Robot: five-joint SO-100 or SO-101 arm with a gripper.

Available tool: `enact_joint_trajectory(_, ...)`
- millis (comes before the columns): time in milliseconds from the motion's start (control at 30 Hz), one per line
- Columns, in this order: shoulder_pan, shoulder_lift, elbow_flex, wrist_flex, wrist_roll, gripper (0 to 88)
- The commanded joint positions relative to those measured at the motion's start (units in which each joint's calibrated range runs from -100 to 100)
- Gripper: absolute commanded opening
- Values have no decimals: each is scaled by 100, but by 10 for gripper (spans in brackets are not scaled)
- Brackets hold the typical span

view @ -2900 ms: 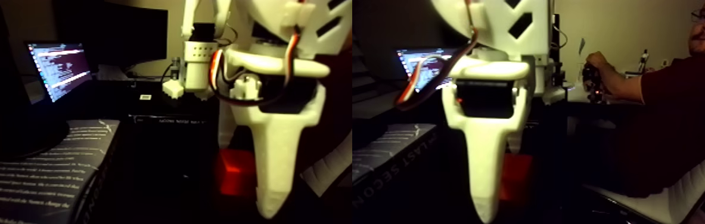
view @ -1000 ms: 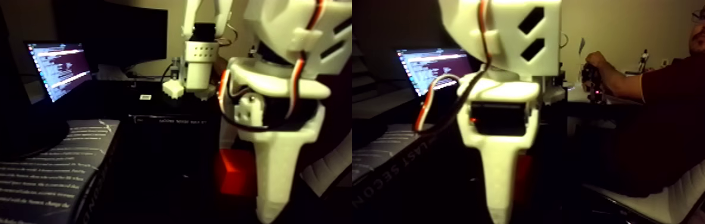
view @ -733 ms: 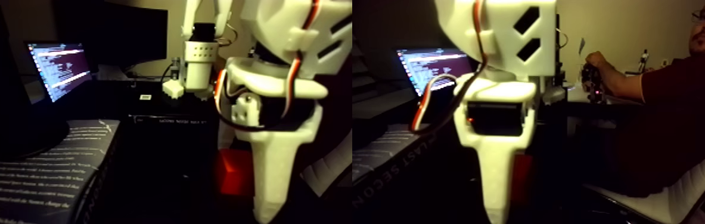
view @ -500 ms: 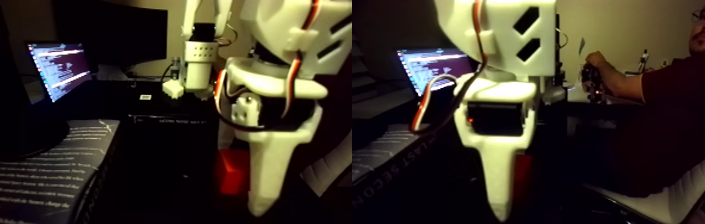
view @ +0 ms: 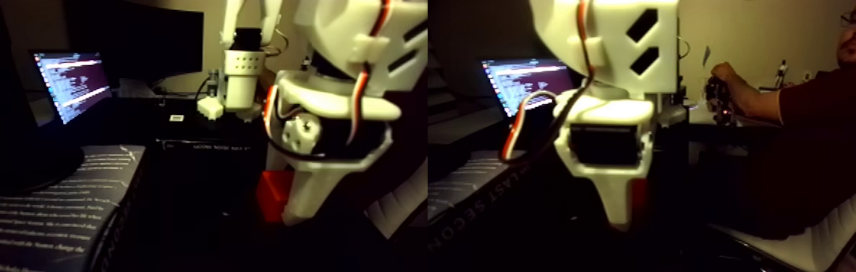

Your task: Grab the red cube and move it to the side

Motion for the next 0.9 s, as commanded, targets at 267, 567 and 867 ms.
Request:
enact_joint_trajectory(267, -166, -115, -151, 99, 42, 38)
enact_joint_trajectory(567, -199, -1031, -541, 808, 188, 38)
enact_joint_trajectory(867, -207, -1754, -994, 1653, 339, 38)
